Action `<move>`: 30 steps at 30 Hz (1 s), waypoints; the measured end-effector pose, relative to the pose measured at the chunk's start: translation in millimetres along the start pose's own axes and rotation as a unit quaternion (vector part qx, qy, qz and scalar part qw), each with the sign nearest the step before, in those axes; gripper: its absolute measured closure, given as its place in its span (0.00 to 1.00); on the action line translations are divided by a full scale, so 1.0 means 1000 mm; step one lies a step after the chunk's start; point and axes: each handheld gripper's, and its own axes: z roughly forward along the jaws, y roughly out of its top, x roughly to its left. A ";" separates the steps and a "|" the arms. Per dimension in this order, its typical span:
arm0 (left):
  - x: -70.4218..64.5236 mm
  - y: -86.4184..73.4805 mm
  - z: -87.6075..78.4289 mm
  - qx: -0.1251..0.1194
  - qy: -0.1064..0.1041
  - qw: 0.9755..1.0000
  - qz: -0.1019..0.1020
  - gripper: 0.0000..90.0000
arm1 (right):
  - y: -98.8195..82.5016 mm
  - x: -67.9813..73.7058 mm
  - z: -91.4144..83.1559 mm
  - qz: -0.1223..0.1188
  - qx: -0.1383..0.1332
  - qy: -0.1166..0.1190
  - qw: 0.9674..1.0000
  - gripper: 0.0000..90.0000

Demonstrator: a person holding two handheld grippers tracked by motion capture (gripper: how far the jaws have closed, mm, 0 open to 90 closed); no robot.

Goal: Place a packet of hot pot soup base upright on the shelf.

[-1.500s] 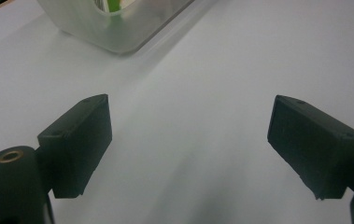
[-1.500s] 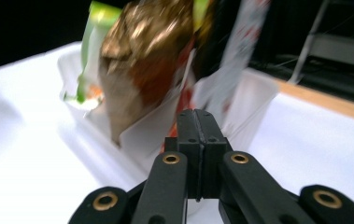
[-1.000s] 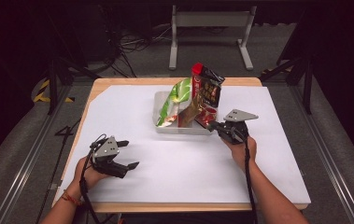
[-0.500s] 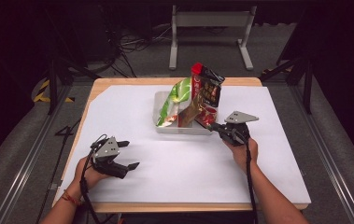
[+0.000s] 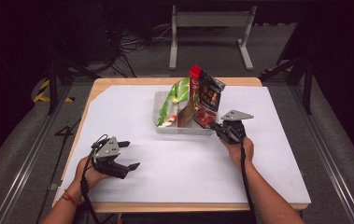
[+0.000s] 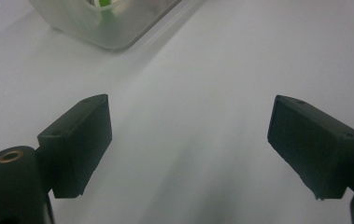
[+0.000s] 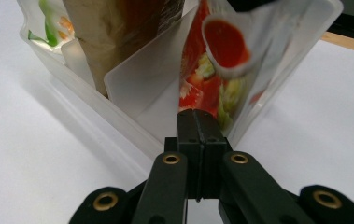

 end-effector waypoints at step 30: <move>0.006 -0.002 0.002 0.001 0.001 1.000 -0.007 0.16 | 0.011 0.000 -0.044 -0.052 -0.029 0.006 0.998 0.93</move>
